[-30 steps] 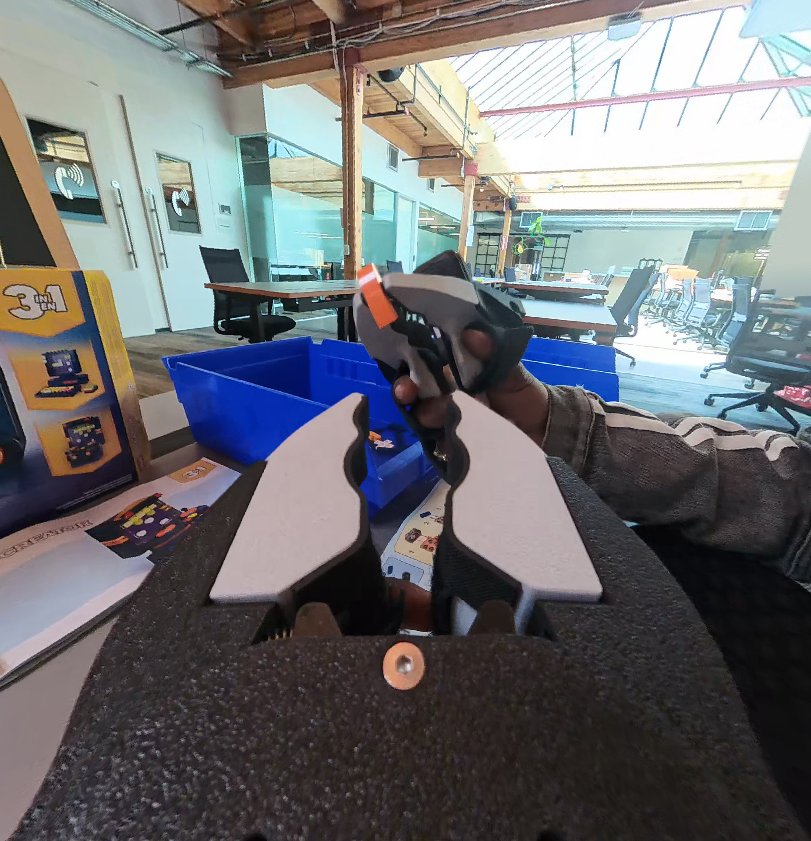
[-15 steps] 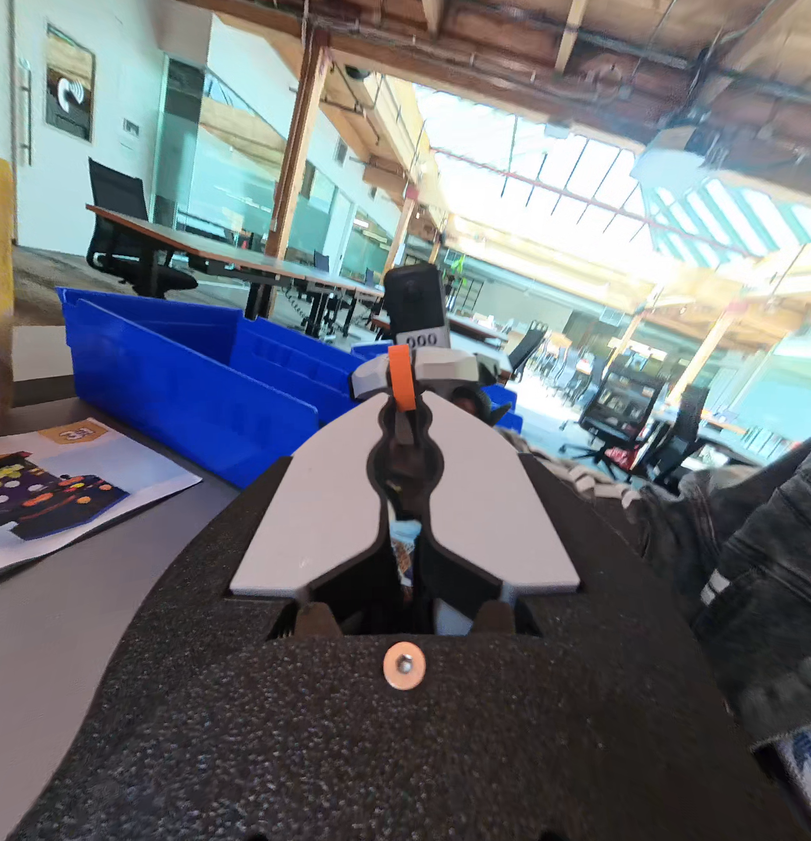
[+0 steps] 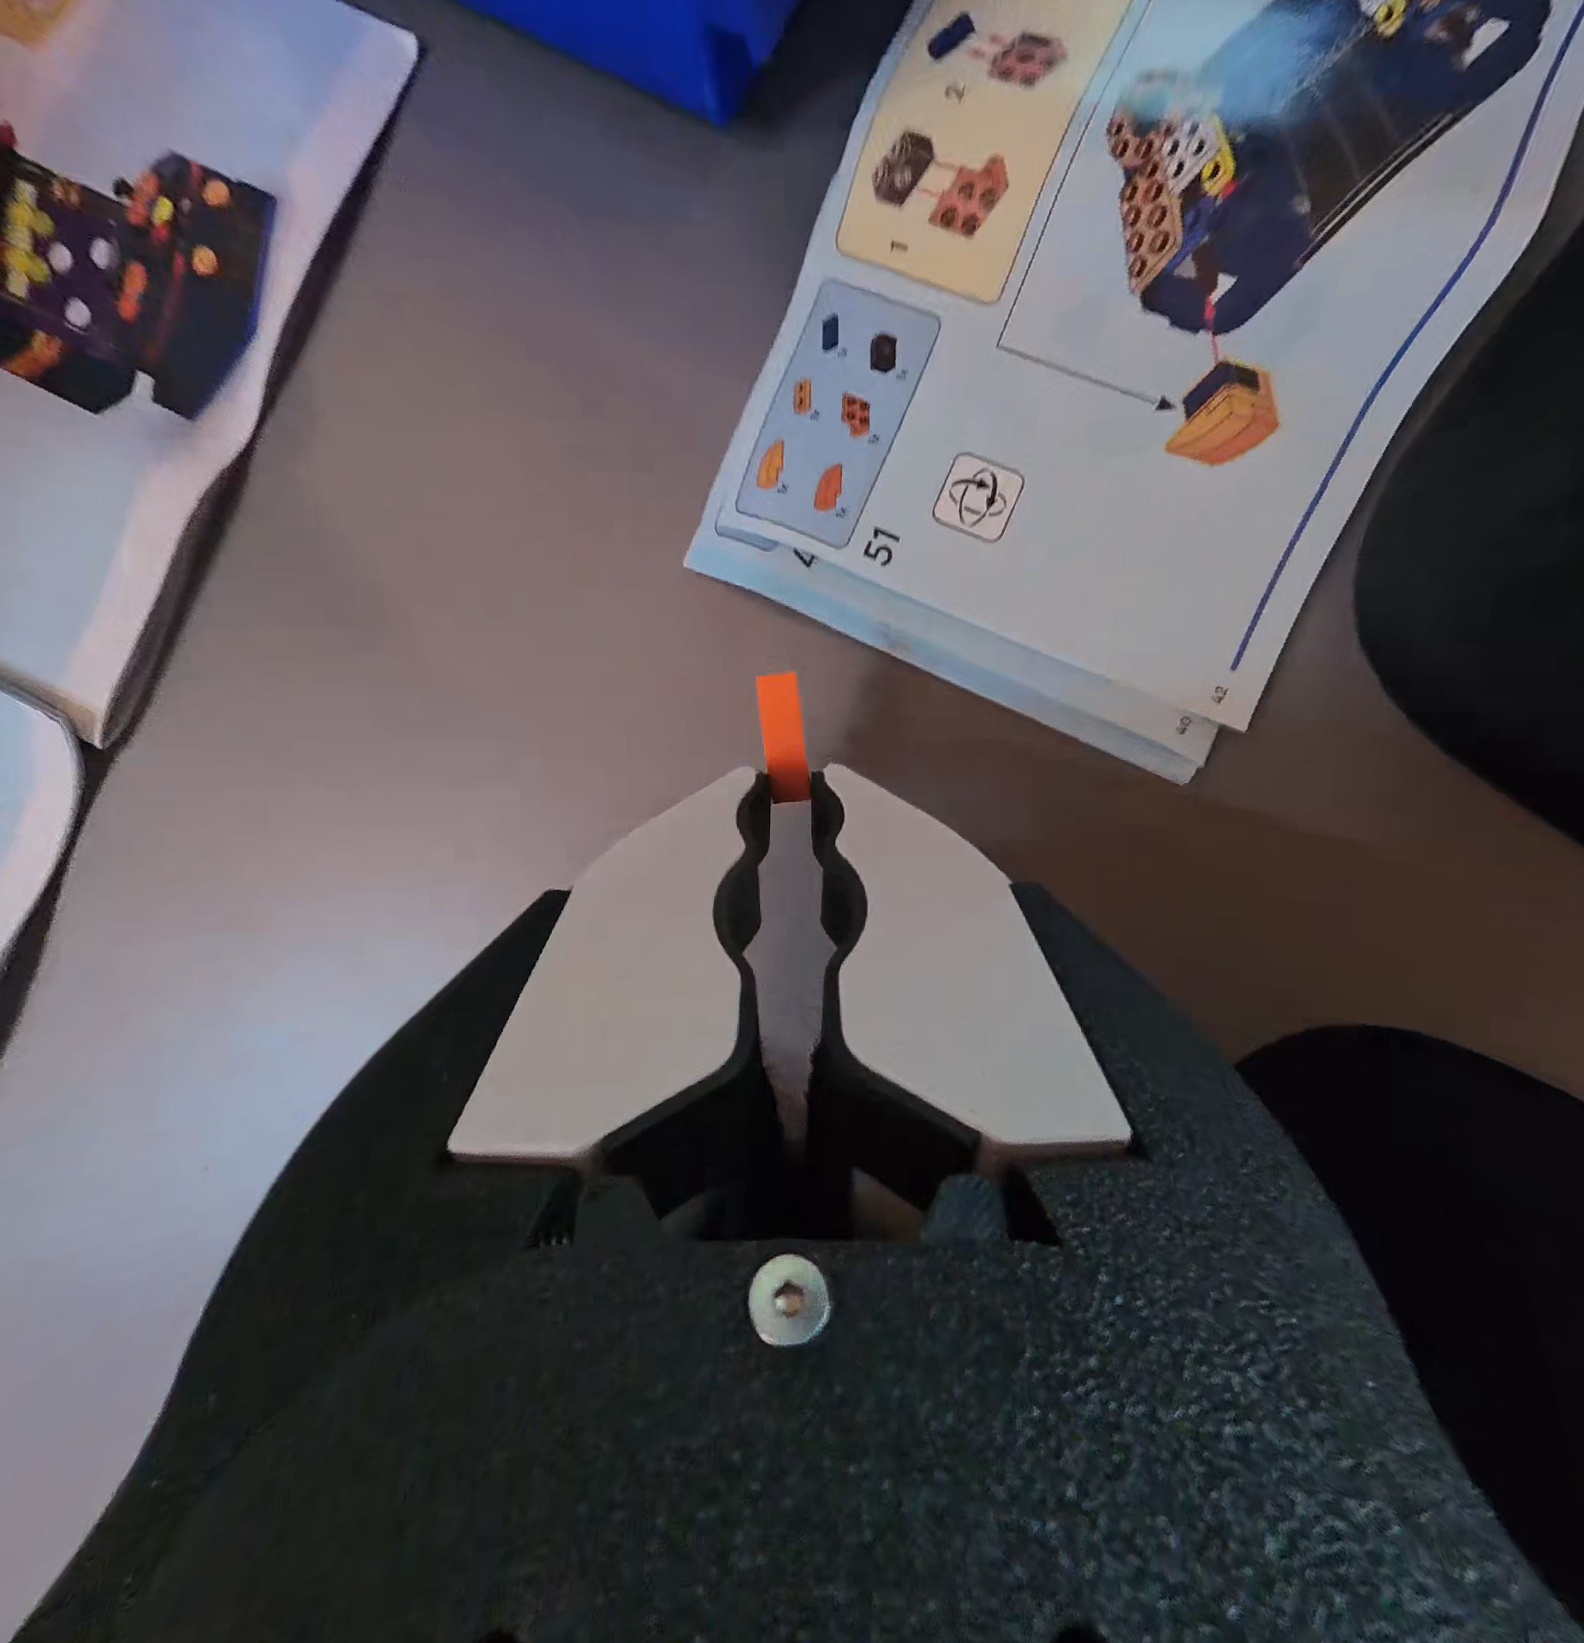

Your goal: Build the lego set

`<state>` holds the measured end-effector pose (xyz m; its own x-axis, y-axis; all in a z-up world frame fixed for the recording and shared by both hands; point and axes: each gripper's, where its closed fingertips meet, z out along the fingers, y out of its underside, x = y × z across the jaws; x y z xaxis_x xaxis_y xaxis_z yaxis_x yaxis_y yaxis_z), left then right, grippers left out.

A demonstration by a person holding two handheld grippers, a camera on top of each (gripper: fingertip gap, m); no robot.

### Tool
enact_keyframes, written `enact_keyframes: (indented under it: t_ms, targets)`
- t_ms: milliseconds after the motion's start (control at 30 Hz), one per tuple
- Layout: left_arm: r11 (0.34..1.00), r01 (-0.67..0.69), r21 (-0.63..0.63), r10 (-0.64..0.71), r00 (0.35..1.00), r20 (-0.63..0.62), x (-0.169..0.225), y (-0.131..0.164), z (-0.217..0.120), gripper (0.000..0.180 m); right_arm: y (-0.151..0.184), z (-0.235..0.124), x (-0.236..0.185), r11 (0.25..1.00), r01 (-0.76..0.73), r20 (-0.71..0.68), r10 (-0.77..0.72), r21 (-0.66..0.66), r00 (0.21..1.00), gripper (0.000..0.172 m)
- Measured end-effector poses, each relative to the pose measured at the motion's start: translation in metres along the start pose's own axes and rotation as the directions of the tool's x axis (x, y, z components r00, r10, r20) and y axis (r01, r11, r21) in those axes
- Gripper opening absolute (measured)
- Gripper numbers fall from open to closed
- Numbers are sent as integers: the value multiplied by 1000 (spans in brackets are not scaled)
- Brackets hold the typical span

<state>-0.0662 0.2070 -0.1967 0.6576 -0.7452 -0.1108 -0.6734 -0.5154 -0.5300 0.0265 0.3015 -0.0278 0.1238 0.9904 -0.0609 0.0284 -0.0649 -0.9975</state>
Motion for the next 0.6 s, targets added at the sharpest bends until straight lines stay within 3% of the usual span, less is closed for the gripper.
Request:
enact_keyframes:
  t_ms: [267,600]
  targets:
    - [996,-14,-86,11,999,-31,8,12,10,9,14,4,1,992,86,-30,-90,-95,996,29]
    - [1000,4,21,-2,996,-87,15,-4,5,18,6,-7,18,999,34,-100,-38,-43,994,28]
